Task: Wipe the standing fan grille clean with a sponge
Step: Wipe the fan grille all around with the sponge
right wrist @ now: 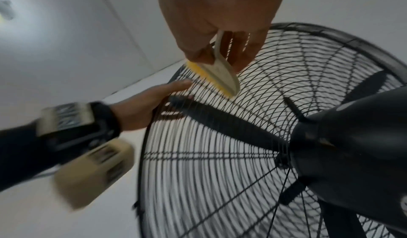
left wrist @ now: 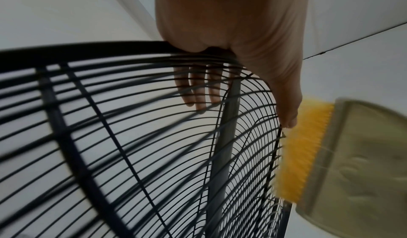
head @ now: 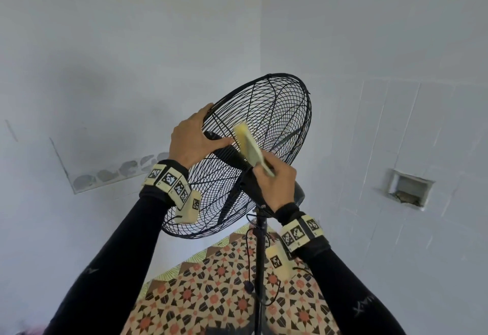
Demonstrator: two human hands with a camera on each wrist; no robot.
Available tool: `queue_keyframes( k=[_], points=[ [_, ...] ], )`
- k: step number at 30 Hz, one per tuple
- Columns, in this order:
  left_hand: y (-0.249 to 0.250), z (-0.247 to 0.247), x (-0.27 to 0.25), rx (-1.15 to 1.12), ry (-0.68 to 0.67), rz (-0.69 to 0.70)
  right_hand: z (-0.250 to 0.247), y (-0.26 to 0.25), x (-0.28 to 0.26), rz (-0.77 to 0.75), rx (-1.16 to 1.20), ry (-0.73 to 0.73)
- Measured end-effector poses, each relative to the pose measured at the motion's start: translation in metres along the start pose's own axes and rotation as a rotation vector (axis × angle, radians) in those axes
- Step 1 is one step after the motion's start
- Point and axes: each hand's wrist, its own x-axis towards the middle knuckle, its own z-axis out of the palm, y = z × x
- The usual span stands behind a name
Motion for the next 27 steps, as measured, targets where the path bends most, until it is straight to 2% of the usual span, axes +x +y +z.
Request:
queue_keyframes(
  k=[3,4,7,12,14,18,21,25,27],
  points=[
    [0.004,0.0,-0.001,-0.021,-0.005,0.004,-0.004,0.009,0.028,0.173,0.063,0.254],
    [0.004,-0.001,-0.001,-0.03,-0.004,0.004,-0.003,0.01,0.036,0.19,0.037,0.278],
    [0.001,-0.002,-0.001,-0.037,-0.008,-0.004,0.008,0.014,0.037,0.158,-0.071,0.174],
    [0.001,-0.003,0.0,-0.024,-0.012,0.003,0.005,0.015,-0.002,-0.068,-0.108,-0.072],
    [0.004,-0.002,-0.001,-0.015,-0.012,0.008,-0.005,0.021,0.002,-0.045,-0.102,-0.061],
    [0.005,-0.002,-0.002,-0.032,-0.009,0.005,-0.004,0.037,0.034,0.134,-0.001,0.152],
    [0.001,-0.003,-0.002,-0.032,-0.01,-0.006,0.015,0.029,0.034,0.176,-0.005,0.114],
    [0.0,-0.004,-0.002,-0.032,-0.001,-0.009,0.022,0.019,-0.004,0.054,-0.018,-0.046],
    [0.002,-0.003,-0.002,-0.038,-0.003,0.002,0.019,0.025,-0.009,0.066,-0.007,-0.053]
  ],
)
